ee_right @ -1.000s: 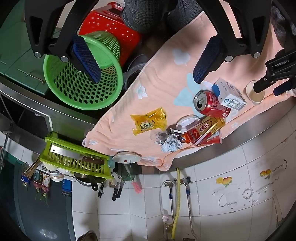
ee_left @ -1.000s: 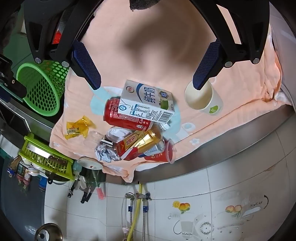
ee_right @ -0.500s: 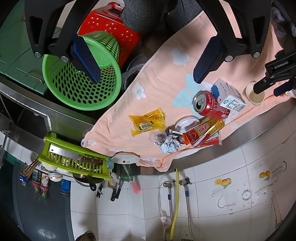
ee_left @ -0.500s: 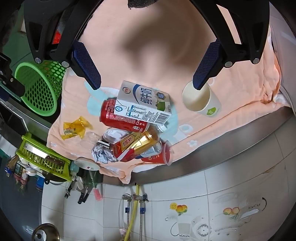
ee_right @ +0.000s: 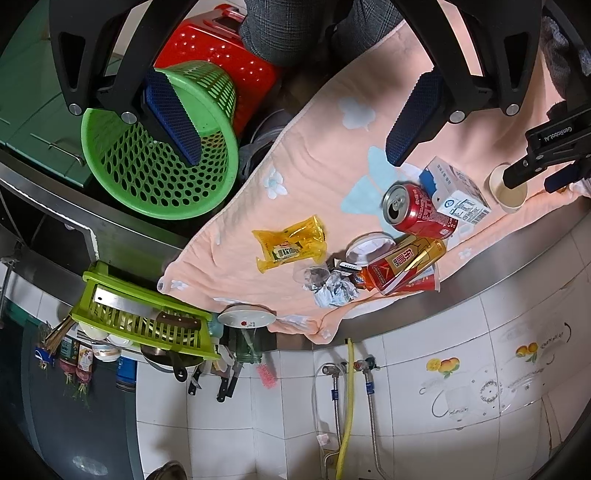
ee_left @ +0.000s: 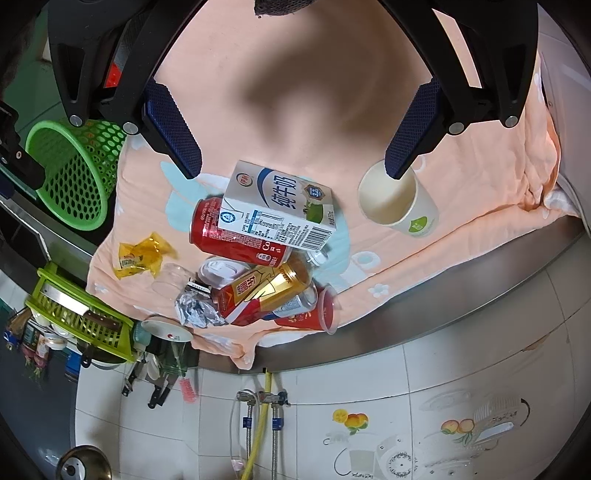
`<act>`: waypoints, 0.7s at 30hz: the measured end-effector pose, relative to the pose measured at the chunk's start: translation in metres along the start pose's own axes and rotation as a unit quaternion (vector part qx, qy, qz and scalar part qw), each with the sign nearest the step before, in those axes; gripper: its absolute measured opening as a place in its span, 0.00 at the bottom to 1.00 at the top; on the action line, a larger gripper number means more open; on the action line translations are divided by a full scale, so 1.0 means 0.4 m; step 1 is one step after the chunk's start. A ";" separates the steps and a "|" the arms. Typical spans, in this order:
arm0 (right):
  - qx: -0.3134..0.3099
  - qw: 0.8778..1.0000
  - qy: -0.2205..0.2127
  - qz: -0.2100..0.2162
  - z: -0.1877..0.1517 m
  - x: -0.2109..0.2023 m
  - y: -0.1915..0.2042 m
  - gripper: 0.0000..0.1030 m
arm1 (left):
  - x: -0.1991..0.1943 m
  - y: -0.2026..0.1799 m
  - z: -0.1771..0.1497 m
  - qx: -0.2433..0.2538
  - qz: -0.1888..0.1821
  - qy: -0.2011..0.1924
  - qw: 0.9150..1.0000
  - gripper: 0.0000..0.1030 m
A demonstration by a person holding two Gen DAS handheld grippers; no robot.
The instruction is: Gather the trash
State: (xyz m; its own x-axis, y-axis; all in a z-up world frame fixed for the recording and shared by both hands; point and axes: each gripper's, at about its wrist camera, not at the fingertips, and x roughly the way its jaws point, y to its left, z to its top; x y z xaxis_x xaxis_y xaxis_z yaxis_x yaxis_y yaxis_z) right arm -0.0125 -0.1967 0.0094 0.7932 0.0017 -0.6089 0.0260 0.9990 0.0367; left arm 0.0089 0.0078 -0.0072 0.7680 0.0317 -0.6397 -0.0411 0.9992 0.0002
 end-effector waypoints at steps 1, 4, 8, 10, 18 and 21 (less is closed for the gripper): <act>0.000 1.000 0.000 0.001 0.001 -0.002 0.001 0.94 | 0.001 -0.001 0.000 0.000 0.001 0.000 1.000 0.95; -0.001 1.000 0.000 0.000 0.002 -0.001 0.001 0.94 | 0.003 0.000 0.001 -0.001 0.003 0.002 1.000 0.95; 0.001 1.000 0.000 0.000 0.004 0.002 0.001 0.94 | 0.005 0.001 0.002 -0.002 0.003 0.002 1.000 0.95; 0.002 1.000 0.001 0.001 0.005 0.004 0.001 0.94 | 0.007 0.002 0.003 -0.002 0.004 0.001 1.000 0.95; 0.000 1.000 0.003 0.005 0.009 0.012 0.003 0.94 | 0.017 0.006 0.007 -0.005 0.006 0.006 1.000 0.95; 0.000 1.000 0.005 0.006 0.009 0.020 0.003 0.94 | 0.020 0.008 0.008 -0.005 0.007 0.008 1.000 0.95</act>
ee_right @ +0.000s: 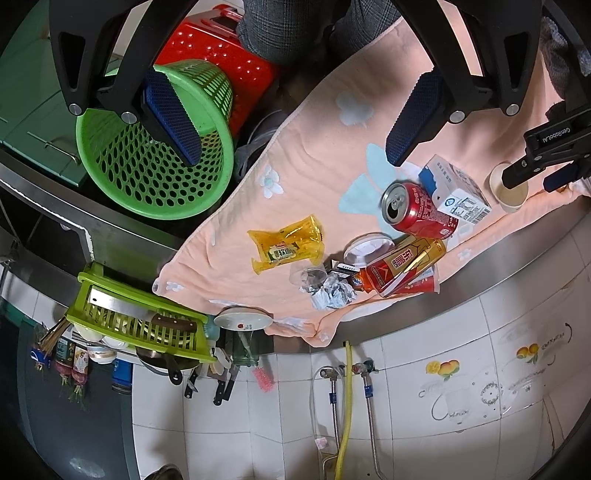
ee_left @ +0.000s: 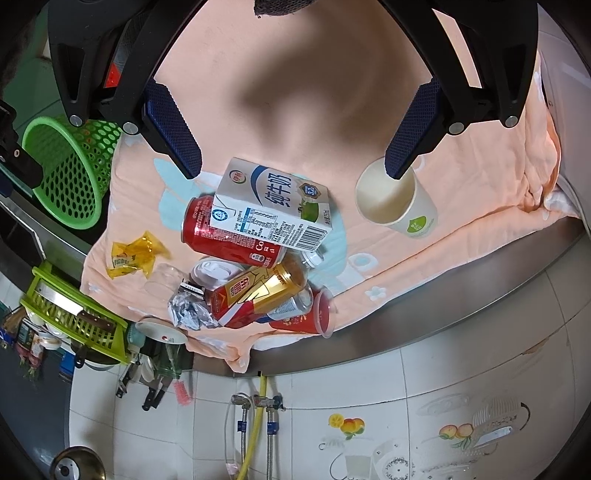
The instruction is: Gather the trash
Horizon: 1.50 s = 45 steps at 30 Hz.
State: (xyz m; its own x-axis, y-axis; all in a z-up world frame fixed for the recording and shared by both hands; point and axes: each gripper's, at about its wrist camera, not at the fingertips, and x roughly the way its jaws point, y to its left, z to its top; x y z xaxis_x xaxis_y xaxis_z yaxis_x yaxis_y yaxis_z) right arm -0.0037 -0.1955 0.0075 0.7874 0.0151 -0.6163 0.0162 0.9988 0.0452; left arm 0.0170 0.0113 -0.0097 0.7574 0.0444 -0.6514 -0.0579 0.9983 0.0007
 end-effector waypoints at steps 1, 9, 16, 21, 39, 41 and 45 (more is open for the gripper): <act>0.001 1.000 0.000 0.000 -0.001 0.001 -0.001 0.94 | 0.001 0.000 0.000 0.000 0.000 0.000 1.000 0.95; 0.006 1.000 0.002 0.004 0.001 0.018 -0.005 0.94 | 0.013 0.006 0.005 -0.001 0.004 0.004 1.000 0.95; 0.006 1.000 0.005 0.005 0.008 0.033 -0.007 0.94 | 0.024 0.005 0.012 0.001 0.005 0.006 1.000 0.95; 0.009 1.000 0.009 0.005 0.025 0.063 -0.014 0.94 | 0.029 0.013 0.020 0.001 0.007 0.005 1.000 0.95; -0.031 0.996 0.022 0.084 0.265 0.267 0.008 0.94 | 0.049 0.058 0.045 -0.009 0.010 0.005 1.000 0.95; -0.047 0.995 0.027 0.089 0.301 0.311 0.019 0.93 | 0.051 0.063 0.048 -0.009 0.009 0.005 1.000 0.95; -0.064 0.991 0.045 0.109 0.375 0.419 0.039 0.93 | 0.059 0.077 0.057 -0.007 0.013 0.006 1.000 0.95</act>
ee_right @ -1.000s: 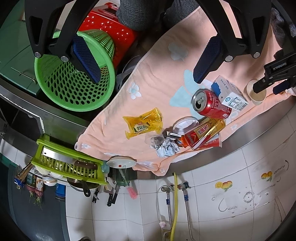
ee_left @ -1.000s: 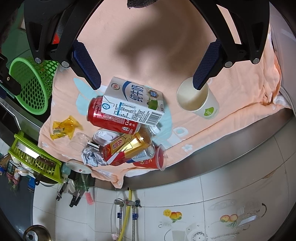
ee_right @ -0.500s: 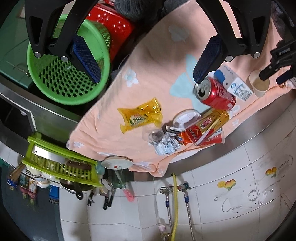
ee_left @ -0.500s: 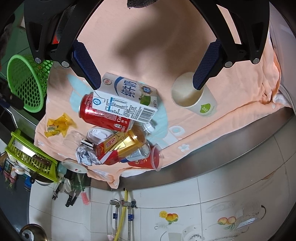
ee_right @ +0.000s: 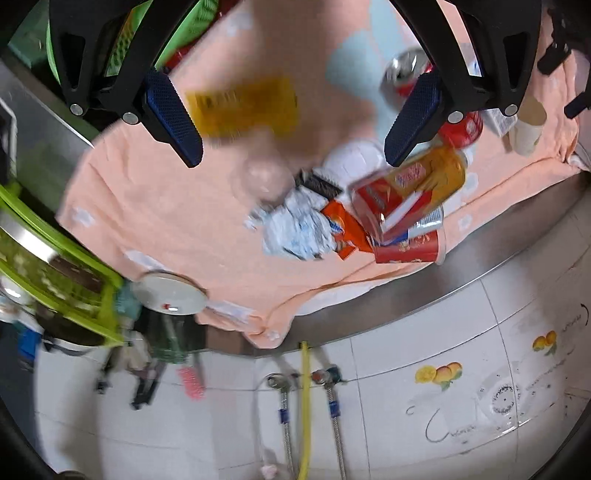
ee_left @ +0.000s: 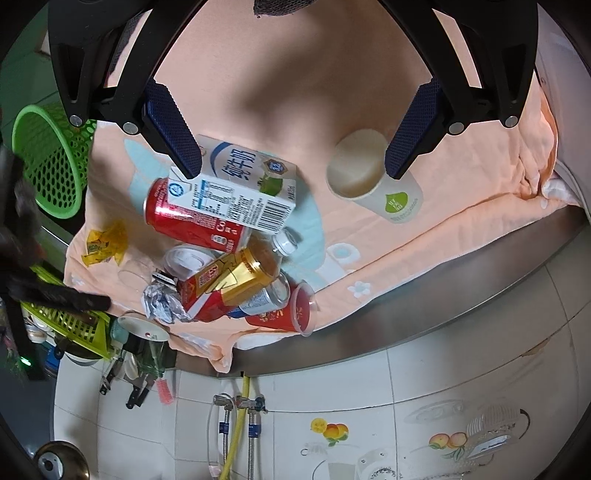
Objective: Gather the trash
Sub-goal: 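Grasp the crumpled silver foil wrapper with the right tool and lift it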
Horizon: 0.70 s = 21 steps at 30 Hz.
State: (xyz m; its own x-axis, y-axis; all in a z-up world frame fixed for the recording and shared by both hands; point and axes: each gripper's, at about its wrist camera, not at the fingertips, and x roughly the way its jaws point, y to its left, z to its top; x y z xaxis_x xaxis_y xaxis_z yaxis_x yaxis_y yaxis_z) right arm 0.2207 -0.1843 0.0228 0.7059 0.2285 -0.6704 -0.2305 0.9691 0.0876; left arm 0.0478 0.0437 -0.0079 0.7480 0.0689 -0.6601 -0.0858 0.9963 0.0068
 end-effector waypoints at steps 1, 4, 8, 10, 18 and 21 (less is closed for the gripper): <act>-0.001 1.000 0.005 0.004 0.023 0.031 -0.004 0.93 | 0.003 0.005 0.004 -0.001 0.000 0.000 1.000 0.95; -0.005 1.000 0.022 0.019 0.069 0.106 -0.006 0.93 | 0.013 0.015 0.012 -0.005 -0.001 0.003 1.000 0.95; -0.028 0.999 0.033 0.022 0.110 0.181 0.003 0.93 | 0.024 0.023 0.019 -0.004 0.001 0.002 1.000 0.95; -0.034 0.998 0.048 0.035 0.128 0.224 0.005 0.93 | 0.032 0.026 0.025 -0.004 0.001 0.004 1.000 0.95; -0.080 0.993 0.082 0.021 0.162 0.339 0.022 0.93 | 0.055 0.024 0.040 0.001 -0.004 0.006 1.000 0.95; -0.088 0.991 0.095 0.014 0.165 0.369 0.024 0.91 | 0.061 0.023 0.041 0.002 -0.006 0.006 1.000 0.95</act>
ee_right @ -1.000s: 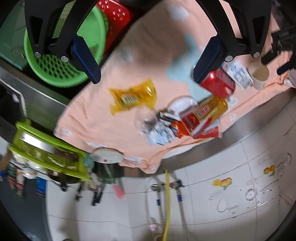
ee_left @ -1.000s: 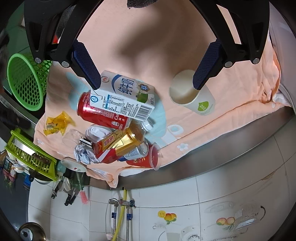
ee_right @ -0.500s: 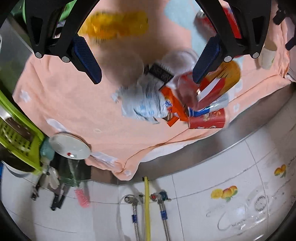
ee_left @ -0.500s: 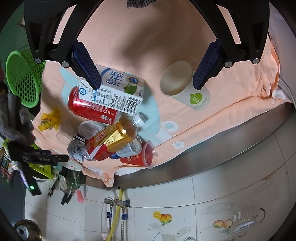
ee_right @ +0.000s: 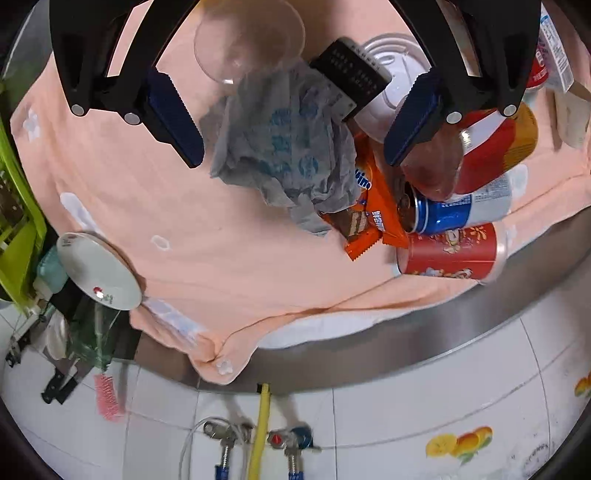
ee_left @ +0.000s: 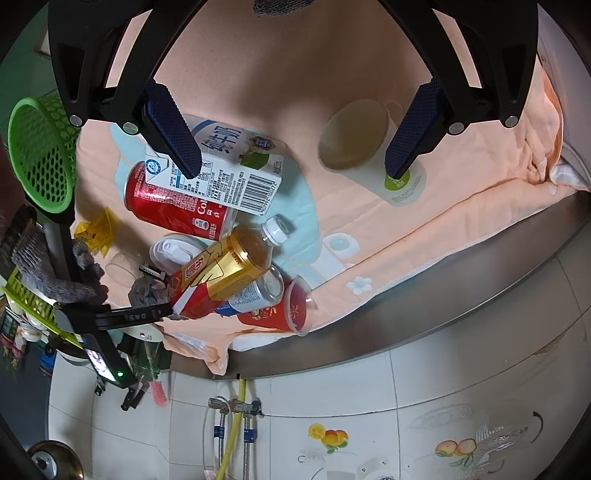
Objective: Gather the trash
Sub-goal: 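Grasp the crumpled silver foil wrapper with the right tool and lift it, then drop the foil wrapper into the basket with the right tool while the left tool nears the snack bag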
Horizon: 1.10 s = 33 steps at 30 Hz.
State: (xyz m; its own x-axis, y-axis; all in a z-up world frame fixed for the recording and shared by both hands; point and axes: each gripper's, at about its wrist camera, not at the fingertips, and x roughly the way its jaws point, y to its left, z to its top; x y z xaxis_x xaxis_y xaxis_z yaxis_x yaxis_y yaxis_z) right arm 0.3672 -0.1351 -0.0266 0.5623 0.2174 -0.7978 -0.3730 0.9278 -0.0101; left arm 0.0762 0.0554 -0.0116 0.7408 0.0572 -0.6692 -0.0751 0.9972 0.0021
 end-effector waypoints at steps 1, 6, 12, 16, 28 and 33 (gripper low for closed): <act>0.001 1.000 0.008 -0.007 0.003 0.012 -0.002 0.88 | 0.002 -0.001 0.001 0.001 0.000 0.000 1.000 0.95; 0.038 0.999 0.029 0.010 0.001 0.047 -0.037 0.69 | 0.004 -0.005 0.005 0.005 0.001 -0.001 1.000 0.95; 0.059 0.998 0.000 0.022 0.001 0.013 -0.058 0.52 | 0.005 -0.021 0.020 0.008 -0.006 -0.006 1.000 0.94; 0.080 0.996 -0.035 0.029 0.004 -0.057 -0.074 0.45 | -0.005 -0.047 0.035 0.018 -0.013 -0.015 1.000 0.94; 0.091 0.989 -0.115 0.013 -0.127 -0.366 -0.149 0.43 | -0.031 -0.277 0.097 0.098 -0.103 -0.058 0.988 0.91; 0.117 0.985 -0.123 -0.010 -0.270 -0.465 -0.214 0.43 | -0.002 -0.411 0.102 0.151 -0.144 -0.063 0.976 0.91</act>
State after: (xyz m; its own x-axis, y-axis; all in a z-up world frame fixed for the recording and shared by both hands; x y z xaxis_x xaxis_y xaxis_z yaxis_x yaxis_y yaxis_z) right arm 0.2148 -0.2879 0.0576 0.7409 0.2391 -0.6276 -0.1956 0.9708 0.1389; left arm 0.1150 -0.1066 0.0190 0.7800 -0.2420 -0.5770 0.3352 0.9403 0.0587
